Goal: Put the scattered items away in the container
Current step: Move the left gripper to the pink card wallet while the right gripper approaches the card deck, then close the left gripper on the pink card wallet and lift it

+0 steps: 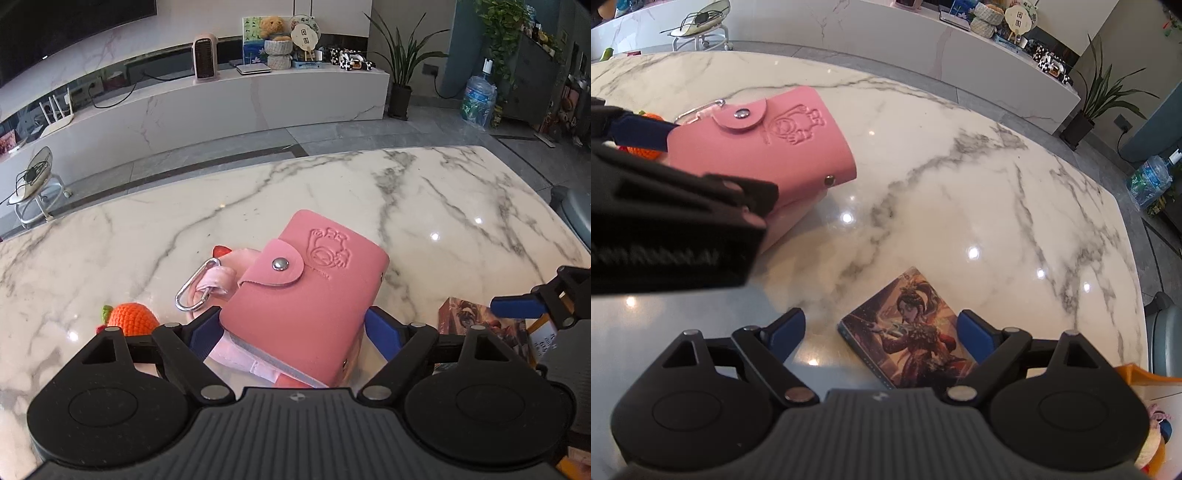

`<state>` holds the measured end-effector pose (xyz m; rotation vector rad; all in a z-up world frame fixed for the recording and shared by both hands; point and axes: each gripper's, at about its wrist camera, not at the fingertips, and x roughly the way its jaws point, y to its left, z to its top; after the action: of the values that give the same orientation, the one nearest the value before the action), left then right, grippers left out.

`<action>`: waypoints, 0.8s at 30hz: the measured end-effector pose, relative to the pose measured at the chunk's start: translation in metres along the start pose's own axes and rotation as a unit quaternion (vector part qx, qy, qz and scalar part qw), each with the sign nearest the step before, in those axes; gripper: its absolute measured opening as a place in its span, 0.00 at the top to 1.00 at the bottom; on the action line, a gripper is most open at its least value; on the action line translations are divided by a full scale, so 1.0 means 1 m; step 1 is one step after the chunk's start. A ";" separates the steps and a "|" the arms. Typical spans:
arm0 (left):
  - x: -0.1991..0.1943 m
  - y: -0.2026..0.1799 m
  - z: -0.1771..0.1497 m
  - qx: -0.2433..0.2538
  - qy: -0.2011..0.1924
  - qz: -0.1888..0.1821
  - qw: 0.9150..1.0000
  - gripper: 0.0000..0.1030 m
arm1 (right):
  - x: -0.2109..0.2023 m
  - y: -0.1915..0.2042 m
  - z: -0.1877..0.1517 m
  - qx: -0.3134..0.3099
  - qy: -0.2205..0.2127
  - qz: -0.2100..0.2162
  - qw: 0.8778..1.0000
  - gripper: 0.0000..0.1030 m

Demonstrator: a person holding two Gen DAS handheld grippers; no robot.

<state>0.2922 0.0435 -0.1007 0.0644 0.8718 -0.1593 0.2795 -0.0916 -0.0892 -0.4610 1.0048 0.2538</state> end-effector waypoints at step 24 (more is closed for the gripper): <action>-0.055 0.038 -0.085 -0.030 0.081 0.042 0.995 0.10 | -0.049 0.069 -0.040 -0.019 0.005 0.063 0.998 0.68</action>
<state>0.1993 0.0975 -0.1134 0.0577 1.0325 -0.0481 0.1956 -0.0503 -0.0829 -0.4333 1.0425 0.3844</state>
